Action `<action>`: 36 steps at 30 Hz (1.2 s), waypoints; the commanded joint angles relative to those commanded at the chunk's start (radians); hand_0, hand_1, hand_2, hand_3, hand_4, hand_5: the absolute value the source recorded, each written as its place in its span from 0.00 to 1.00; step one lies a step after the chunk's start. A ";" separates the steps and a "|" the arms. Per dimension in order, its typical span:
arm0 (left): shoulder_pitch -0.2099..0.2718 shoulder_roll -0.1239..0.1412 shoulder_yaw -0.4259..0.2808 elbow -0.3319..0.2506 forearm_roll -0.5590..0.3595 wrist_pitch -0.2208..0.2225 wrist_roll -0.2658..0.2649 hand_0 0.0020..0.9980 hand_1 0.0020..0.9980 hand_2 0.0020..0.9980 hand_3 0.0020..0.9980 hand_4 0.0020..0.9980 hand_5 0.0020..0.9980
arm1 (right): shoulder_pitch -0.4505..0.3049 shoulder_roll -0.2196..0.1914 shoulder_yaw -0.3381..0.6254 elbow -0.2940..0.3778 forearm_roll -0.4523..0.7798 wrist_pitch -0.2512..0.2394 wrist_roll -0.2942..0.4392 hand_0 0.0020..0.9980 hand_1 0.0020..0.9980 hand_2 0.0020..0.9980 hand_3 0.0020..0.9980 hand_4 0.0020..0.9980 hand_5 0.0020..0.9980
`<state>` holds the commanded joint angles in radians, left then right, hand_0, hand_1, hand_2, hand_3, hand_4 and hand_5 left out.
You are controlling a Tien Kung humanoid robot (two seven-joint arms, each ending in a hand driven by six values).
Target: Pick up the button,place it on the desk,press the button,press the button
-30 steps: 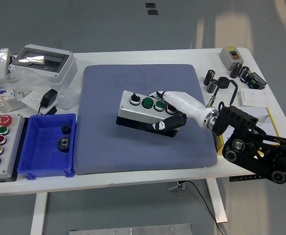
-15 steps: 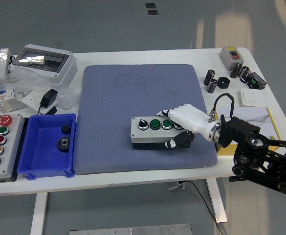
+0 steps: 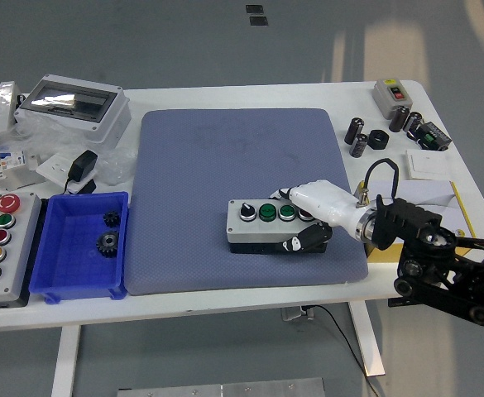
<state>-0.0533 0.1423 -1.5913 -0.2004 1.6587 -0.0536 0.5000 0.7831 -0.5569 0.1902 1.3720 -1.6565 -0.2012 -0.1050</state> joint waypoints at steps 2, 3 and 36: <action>0.000 0.000 -0.002 0.000 0.003 -0.001 0.000 0.65 0.63 0.57 0.61 0.60 0.18 | 0.000 0.000 0.000 -0.002 0.000 -0.001 0.000 0.67 0.67 0.69 0.68 0.27 0.00; -0.001 0.001 -0.003 0.000 0.004 -0.001 0.000 0.65 0.63 0.57 0.61 0.60 0.18 | 0.000 0.000 0.000 -0.003 -0.001 -0.001 -0.001 0.67 0.67 0.69 0.68 0.27 0.00; -0.003 0.006 -0.031 0.000 0.043 -0.017 0.004 0.65 0.63 0.56 0.60 0.59 0.16 | -0.004 -0.021 0.071 -0.031 0.142 0.061 0.012 0.92 0.87 0.87 0.94 0.56 0.08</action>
<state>-0.0560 0.1488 -1.6226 -0.2008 1.7017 -0.0704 0.5044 0.7794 -0.5777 0.2616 1.3414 -1.5150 -0.1401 -0.0927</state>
